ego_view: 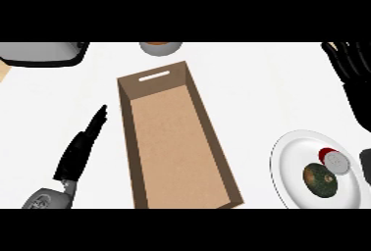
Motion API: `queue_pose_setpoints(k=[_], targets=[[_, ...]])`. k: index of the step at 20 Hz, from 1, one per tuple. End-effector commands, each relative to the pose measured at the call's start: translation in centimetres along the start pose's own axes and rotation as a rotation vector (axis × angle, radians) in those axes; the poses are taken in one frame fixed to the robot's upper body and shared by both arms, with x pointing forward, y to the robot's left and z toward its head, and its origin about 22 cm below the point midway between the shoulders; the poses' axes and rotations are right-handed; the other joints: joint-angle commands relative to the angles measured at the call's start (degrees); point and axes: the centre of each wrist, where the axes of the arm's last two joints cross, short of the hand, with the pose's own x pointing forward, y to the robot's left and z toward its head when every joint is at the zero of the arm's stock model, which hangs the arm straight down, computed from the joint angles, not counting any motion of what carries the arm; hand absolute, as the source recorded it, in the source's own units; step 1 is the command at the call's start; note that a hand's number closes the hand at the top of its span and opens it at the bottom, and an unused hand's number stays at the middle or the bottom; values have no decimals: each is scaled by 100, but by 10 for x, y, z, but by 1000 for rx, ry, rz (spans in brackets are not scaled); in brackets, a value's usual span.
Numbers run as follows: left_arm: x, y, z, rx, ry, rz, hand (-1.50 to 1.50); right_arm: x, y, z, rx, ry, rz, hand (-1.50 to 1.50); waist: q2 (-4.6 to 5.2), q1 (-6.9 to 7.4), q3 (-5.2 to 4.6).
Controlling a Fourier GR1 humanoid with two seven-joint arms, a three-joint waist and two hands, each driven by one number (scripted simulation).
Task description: Pick the squash from the plate and place it in the cardboard box
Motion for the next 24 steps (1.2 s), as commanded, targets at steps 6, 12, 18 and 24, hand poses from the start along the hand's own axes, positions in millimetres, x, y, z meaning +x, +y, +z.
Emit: queue_pose_setpoints(k=[6, 12, 18, 24], targets=[[12, 36, 9, 251, 13, -41, 0, -16, -25, 44, 187, -206, -191, -150, 68, 14, 110], [2, 16, 21, 199, 73, 3, 0, -82, -63, 125, -230, 29, 84, -150, 95, -33, 112], [25, 29, 18, 185, 53, -1, 0, -65, -101, 112, 30, 37, 346, -150, 93, 24, 96], [14, 26, 23, 209, 57, 2, 0, -11, -143, 121, 294, 207, 685, -150, 79, -32, 90]])
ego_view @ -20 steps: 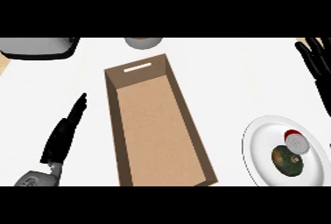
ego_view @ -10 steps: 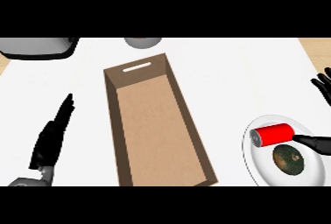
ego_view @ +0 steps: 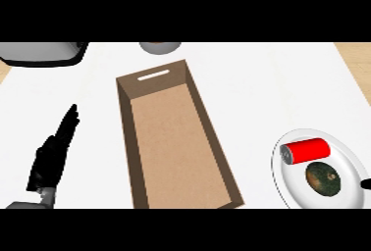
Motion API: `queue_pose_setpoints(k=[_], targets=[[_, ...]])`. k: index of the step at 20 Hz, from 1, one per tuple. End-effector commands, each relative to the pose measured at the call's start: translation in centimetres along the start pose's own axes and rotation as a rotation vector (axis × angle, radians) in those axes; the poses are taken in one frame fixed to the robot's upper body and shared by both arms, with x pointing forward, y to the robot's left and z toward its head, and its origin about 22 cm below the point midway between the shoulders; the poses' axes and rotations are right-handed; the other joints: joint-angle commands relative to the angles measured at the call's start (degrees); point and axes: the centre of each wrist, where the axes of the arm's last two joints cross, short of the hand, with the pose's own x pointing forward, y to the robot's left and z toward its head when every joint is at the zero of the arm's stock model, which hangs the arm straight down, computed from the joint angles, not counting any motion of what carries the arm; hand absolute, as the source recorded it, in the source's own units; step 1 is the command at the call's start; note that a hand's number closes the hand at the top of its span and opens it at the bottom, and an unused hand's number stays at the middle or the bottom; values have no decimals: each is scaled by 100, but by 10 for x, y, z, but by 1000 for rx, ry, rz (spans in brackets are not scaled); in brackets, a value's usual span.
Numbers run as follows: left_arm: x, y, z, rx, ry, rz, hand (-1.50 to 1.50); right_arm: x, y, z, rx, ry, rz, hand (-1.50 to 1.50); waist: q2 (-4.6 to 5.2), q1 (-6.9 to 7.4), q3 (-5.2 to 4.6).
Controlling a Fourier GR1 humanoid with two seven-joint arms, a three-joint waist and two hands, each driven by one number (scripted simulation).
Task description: Pick the squash from the plate and place it in the cardboard box
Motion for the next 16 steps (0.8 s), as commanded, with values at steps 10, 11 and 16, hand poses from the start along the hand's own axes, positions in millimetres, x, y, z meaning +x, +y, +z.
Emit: queue_pose_setpoints(k=[10, 11, 16], targets=[[-11, 3, 3, -2, -2, -8, 0, 45, 3, -9, 588, 252, 419, -150, -10, -7, -6], [-10, -7, 10, -7, 18, -3, 0, 59, 4, -6, 613, 263, 439, -150, -25, -47, -7], [10, -8, 2, -8, 11, 12, 0, 50, 33, 7, 590, 319, 464, -150, -13, -35, -1]])
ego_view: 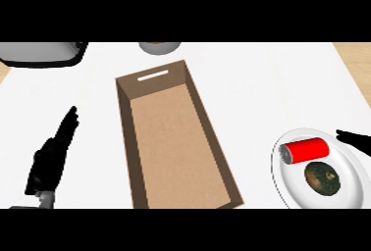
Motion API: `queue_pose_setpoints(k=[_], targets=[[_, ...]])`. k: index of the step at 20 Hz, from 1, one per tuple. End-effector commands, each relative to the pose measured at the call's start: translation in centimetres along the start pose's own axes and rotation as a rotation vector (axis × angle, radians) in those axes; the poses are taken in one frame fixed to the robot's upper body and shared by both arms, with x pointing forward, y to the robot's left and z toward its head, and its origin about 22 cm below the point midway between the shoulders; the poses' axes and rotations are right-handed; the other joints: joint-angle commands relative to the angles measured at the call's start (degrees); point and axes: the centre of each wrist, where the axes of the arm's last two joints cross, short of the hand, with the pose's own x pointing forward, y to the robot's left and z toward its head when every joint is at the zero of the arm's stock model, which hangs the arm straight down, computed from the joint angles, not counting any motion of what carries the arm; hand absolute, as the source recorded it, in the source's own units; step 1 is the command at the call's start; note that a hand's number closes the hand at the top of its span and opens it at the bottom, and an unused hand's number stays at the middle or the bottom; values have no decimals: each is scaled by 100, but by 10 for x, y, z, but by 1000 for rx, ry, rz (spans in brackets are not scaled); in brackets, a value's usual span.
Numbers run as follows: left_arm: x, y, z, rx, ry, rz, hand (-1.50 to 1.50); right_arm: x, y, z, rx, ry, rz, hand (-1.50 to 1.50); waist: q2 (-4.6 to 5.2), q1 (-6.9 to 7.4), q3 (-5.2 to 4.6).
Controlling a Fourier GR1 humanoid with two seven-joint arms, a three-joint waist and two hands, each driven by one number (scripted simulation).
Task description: Pick the squash from the plate and place it in the cardboard box
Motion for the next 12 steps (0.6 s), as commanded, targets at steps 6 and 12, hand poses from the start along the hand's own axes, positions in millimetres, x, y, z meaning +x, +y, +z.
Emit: queue_pose_setpoints(k=[6, 12], targets=[[4, -5, -17, 4, 11, 9, 0, 9, 37, -18, -14, 85, 30, -150, 11, 2, 4], [15, -6, 3, 3, 3, 8, 0, 6, 60, -28, 23, 141, 58, -150, 6, 30, 6]])
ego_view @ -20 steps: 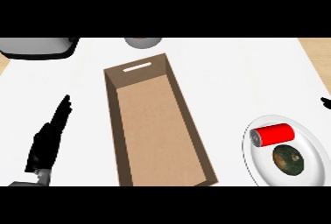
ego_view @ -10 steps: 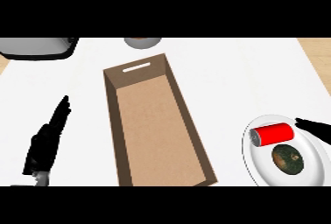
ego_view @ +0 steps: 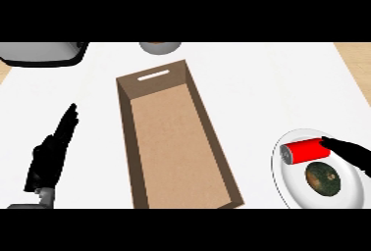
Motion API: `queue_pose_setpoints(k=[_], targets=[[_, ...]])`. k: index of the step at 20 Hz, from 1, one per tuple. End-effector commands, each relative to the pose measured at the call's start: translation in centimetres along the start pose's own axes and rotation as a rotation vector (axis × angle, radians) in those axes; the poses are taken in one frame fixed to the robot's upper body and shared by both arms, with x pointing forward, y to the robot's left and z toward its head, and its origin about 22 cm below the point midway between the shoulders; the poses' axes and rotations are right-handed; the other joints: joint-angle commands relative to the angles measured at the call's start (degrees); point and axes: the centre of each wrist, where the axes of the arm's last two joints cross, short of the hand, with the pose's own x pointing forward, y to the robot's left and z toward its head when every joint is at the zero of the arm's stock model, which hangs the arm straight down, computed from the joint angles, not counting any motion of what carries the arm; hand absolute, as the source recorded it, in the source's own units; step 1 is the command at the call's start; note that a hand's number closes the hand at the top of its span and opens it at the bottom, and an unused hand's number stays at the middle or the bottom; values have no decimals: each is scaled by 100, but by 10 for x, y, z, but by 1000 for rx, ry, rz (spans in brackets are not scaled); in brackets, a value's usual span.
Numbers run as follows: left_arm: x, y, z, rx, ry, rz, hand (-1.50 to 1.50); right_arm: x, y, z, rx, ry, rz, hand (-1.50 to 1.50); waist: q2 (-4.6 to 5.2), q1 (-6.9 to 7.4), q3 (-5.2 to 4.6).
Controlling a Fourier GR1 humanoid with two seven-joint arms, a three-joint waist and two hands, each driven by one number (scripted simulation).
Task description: Pick the squash from the plate and place it in the cardboard box
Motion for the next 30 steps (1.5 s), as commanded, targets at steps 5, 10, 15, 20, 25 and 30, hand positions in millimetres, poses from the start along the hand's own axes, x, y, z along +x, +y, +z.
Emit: queue_pose_setpoints(k=[5, 10, 15, 20, 25, 30], targets=[[-19, 0, 9, -8, 2, 2, 0, -31, 6, -8, 9, 26, 12, -150, 6, 16, 2], [-3, -10, 2, 6, 1, -18, 0, -17, 22, -7, 10, 20, 7, -150, 2, -4, 1], [-11, 2, -11, -4, -4, -6, 0, -5, 21, -16, -5, 10, -2, -150, 3, -7, 0], [-17, -6, 18, 8, -4, 1, 0, -24, 39, -29, 0, 4, -19, -150, 2, 20, 2], [3, 6, -11, -5, 1, -2, 0, -5, 35, -40, 12, 33, -27, -150, 5, 8, 1], [-6, -17, -12, 5, -12, -8, 0, -13, 53, -52, 27, 28, 20, -150, 7, 7, 1]])
